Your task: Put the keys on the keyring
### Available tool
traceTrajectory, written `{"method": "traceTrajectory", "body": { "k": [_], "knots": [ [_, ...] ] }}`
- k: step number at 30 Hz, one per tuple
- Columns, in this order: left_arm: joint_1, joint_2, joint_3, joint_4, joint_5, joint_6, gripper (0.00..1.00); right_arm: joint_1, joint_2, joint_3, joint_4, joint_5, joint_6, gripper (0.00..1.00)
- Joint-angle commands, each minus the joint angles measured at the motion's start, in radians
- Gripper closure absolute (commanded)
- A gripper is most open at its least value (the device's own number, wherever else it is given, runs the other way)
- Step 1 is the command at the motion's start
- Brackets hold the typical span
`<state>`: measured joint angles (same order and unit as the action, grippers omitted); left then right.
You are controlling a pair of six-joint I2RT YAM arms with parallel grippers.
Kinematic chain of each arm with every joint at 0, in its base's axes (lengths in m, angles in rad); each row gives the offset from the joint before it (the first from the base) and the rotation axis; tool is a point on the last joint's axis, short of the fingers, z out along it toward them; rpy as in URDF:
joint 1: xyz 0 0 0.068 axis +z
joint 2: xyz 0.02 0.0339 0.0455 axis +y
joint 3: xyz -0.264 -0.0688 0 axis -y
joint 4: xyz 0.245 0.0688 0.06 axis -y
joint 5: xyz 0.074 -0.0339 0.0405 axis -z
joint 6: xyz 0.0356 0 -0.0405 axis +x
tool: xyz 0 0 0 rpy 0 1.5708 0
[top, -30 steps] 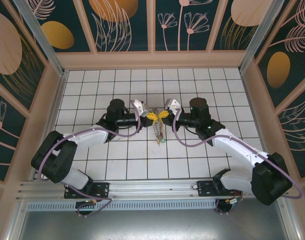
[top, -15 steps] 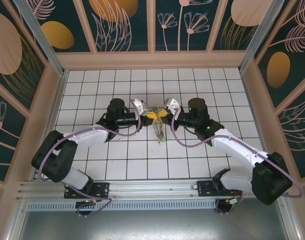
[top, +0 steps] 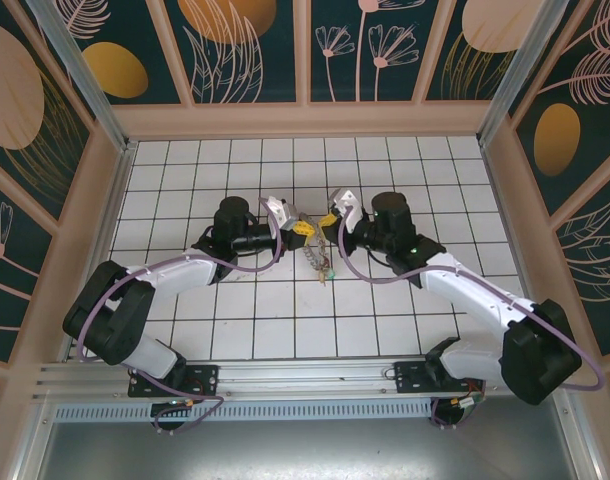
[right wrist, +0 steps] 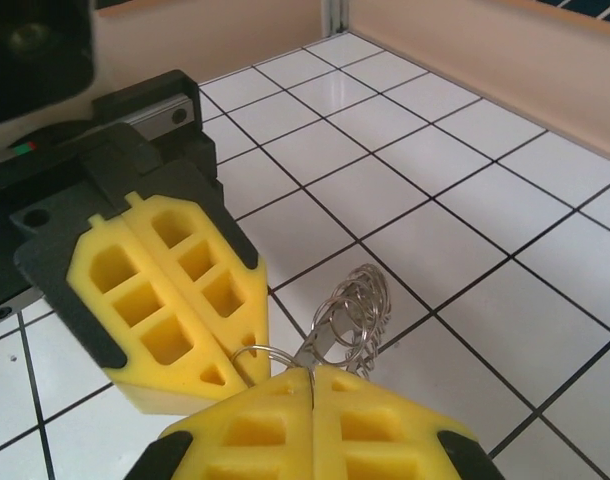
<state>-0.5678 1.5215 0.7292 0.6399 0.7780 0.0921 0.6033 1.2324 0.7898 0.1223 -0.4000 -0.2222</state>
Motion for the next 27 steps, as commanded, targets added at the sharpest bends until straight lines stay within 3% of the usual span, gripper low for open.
{"method": "traceTrajectory", "body": {
  "k": [1,12,27],
  "knots": [
    [-0.010,-0.001,-0.001,0.078,0.067,0.003,1.00,-0.010,0.033,0.056,-0.029,0.081,0.052,1.00],
    [-0.010,0.005,-0.065,0.229,-0.057,-0.079,1.00,-0.010,0.046,0.076,-0.063,0.093,0.087,1.00],
    [-0.013,0.164,-0.222,0.815,-0.192,-0.323,1.00,-0.010,0.169,0.135,-0.170,0.072,0.171,1.00]
  ]
}}
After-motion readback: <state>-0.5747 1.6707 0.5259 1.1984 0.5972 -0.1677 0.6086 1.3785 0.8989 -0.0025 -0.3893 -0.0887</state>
